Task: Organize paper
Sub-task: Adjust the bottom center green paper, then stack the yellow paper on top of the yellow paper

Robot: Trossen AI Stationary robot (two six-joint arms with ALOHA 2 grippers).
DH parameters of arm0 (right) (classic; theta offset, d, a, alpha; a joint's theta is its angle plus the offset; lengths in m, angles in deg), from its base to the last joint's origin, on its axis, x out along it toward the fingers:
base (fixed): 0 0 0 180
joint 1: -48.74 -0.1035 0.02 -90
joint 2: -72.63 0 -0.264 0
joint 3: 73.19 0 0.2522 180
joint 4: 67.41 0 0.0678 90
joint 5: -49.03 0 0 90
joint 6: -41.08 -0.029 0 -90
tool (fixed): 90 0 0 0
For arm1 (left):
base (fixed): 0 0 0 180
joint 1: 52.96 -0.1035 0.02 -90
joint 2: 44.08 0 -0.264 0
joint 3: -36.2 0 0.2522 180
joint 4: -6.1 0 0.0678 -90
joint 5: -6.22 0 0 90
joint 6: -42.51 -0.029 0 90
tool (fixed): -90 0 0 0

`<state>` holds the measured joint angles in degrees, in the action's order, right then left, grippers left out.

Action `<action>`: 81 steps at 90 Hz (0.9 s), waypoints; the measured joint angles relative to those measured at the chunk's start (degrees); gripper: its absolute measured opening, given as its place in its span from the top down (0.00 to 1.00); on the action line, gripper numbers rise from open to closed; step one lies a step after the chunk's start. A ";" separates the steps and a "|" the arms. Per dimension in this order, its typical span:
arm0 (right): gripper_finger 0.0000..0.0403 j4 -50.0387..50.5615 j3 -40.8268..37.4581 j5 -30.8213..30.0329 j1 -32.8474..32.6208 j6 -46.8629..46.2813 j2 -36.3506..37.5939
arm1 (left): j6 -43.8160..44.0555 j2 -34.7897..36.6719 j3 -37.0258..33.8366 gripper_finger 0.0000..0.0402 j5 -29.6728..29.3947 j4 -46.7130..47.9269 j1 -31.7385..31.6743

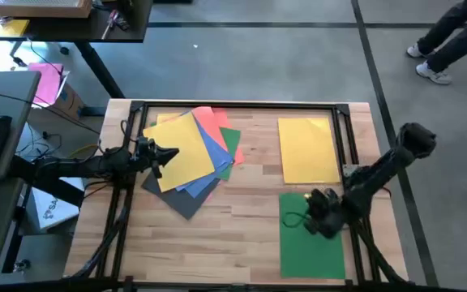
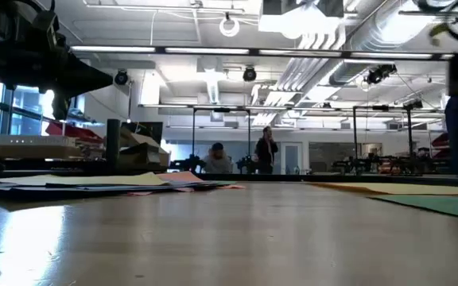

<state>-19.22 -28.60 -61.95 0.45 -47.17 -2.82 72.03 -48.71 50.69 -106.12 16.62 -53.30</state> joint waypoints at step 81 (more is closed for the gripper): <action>1.00 17.74 5.84 1.45 -0.83 9.59 -0.62 | 0.46 0.01 0.00 1.00 -0.37 -0.03 0.00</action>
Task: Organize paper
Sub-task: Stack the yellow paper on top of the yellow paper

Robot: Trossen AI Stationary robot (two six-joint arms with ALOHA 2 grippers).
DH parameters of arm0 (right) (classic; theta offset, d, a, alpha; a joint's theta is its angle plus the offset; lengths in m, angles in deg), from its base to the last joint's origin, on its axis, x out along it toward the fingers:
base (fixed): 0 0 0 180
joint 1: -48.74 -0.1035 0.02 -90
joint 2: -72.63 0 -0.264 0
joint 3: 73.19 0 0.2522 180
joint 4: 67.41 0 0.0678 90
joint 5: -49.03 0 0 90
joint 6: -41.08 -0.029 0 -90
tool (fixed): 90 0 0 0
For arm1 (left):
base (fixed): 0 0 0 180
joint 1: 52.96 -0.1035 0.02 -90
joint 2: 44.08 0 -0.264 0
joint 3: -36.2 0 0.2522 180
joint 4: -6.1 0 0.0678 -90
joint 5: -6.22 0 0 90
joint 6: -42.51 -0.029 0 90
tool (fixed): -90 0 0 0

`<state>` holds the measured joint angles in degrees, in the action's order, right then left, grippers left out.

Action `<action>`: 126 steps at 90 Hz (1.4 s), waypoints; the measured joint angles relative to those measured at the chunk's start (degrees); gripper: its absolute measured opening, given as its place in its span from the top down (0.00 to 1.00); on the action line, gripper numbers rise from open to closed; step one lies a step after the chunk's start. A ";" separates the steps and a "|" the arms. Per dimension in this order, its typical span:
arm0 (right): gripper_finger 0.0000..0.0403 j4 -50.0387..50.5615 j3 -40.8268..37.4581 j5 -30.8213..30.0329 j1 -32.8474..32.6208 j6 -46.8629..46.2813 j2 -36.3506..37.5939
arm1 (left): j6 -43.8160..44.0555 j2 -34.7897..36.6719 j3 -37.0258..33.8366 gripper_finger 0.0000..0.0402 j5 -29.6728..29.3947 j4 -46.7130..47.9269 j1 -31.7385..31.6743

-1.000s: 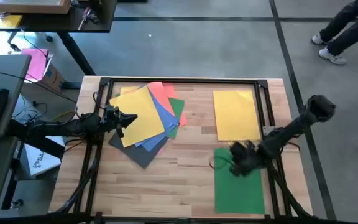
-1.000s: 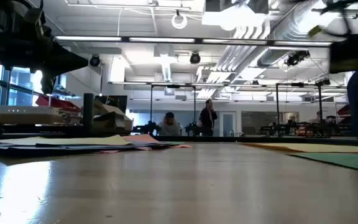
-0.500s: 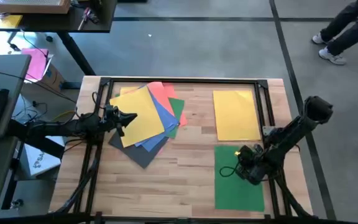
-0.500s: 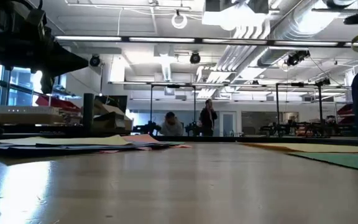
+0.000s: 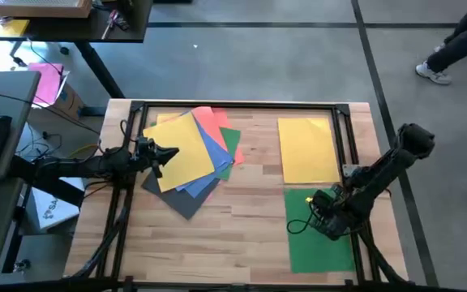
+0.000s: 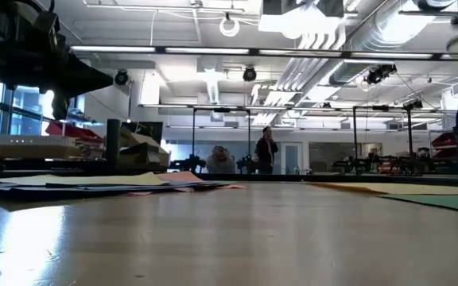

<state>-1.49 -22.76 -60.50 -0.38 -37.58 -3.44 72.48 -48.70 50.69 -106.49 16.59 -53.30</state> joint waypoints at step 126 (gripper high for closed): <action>0.48 -29.69 64.99 32.31 59.73 55.19 -58.18 | 11.57 -9.09 0.00 1.00 18.11 2.53 0.00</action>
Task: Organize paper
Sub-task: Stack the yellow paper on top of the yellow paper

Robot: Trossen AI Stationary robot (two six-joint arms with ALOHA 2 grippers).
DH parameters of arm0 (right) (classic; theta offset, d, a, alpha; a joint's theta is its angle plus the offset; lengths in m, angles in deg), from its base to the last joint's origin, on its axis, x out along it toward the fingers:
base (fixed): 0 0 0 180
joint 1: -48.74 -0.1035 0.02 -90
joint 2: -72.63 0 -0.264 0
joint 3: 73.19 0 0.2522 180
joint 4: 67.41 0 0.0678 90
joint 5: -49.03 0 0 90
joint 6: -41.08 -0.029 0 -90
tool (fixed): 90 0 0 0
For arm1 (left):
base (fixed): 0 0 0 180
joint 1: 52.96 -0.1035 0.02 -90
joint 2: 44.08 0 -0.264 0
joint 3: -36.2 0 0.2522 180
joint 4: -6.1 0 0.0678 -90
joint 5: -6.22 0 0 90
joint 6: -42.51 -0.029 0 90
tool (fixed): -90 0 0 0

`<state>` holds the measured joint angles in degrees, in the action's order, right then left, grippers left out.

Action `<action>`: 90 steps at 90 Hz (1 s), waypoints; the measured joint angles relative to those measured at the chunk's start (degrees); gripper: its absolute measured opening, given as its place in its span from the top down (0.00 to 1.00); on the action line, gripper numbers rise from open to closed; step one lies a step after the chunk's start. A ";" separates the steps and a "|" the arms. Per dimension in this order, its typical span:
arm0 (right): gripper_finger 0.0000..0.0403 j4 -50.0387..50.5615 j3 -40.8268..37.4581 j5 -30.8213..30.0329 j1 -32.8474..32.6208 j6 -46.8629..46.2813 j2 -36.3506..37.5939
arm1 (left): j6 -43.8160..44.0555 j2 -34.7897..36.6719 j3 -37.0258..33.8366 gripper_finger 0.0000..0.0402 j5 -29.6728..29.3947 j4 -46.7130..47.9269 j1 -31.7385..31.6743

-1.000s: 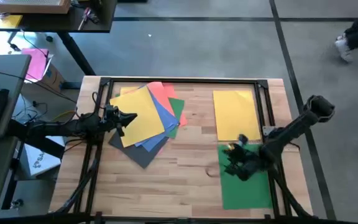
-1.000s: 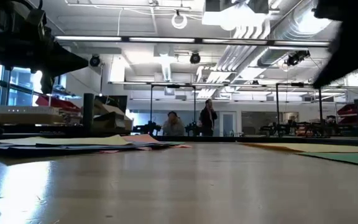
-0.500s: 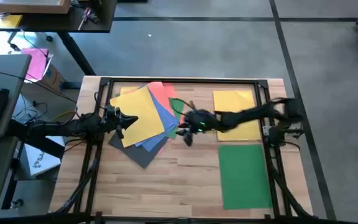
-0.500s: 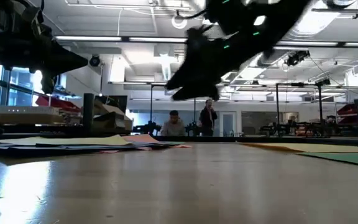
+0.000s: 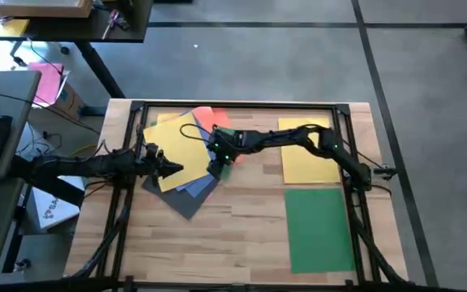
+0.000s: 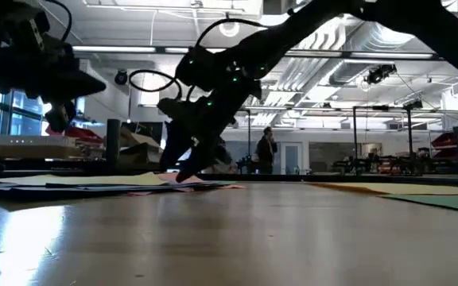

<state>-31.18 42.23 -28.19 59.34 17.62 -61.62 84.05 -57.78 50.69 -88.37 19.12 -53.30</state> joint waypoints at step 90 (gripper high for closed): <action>0.67 -4.87 0.80 4.67 0.01 -3.24 -1.81 | 7.82 -40.85 0.00 1.00 -10.50 -9.57 -0.02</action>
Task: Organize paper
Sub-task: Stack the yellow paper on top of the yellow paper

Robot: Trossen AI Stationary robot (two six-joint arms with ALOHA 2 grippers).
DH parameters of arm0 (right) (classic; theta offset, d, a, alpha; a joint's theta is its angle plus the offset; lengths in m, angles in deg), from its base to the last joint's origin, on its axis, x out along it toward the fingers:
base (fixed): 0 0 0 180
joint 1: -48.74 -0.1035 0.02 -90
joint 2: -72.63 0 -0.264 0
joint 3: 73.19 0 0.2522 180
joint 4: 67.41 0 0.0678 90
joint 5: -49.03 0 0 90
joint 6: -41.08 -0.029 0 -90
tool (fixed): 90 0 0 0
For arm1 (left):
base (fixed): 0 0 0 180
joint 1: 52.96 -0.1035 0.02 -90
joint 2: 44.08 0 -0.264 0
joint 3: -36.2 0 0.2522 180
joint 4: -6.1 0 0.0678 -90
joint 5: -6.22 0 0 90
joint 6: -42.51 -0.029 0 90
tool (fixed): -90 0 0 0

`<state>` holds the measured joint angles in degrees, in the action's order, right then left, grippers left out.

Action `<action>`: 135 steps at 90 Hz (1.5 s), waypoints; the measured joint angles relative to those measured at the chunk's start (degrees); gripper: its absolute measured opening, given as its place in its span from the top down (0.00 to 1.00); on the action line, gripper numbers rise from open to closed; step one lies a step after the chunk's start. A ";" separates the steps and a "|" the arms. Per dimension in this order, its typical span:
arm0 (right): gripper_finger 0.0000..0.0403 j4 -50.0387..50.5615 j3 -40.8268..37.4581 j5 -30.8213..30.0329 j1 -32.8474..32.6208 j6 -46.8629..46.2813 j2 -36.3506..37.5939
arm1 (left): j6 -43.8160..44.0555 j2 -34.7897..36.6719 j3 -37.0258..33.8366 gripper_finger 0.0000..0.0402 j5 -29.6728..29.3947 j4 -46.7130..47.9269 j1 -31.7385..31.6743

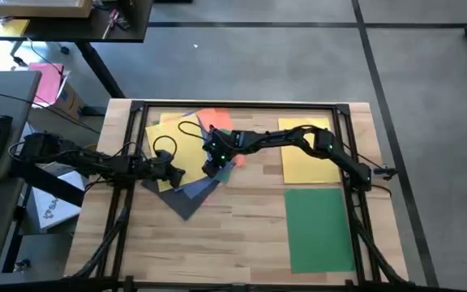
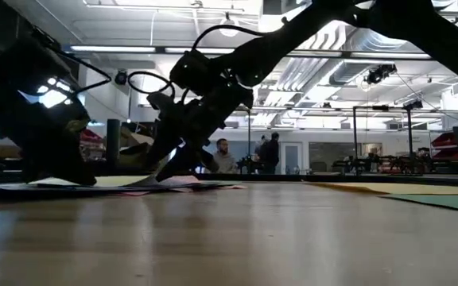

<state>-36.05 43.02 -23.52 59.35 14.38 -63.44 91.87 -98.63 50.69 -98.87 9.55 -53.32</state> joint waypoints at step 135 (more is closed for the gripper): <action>1.00 39.65 -60.37 -52.38 -0.39 -36.99 74.87 | -16.63 0.99 12.00 1.00 -0.33 -10.32 1.56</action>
<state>3.60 -17.34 -75.89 58.96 -22.61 11.44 75.24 -97.64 62.69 -99.20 -0.76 -51.76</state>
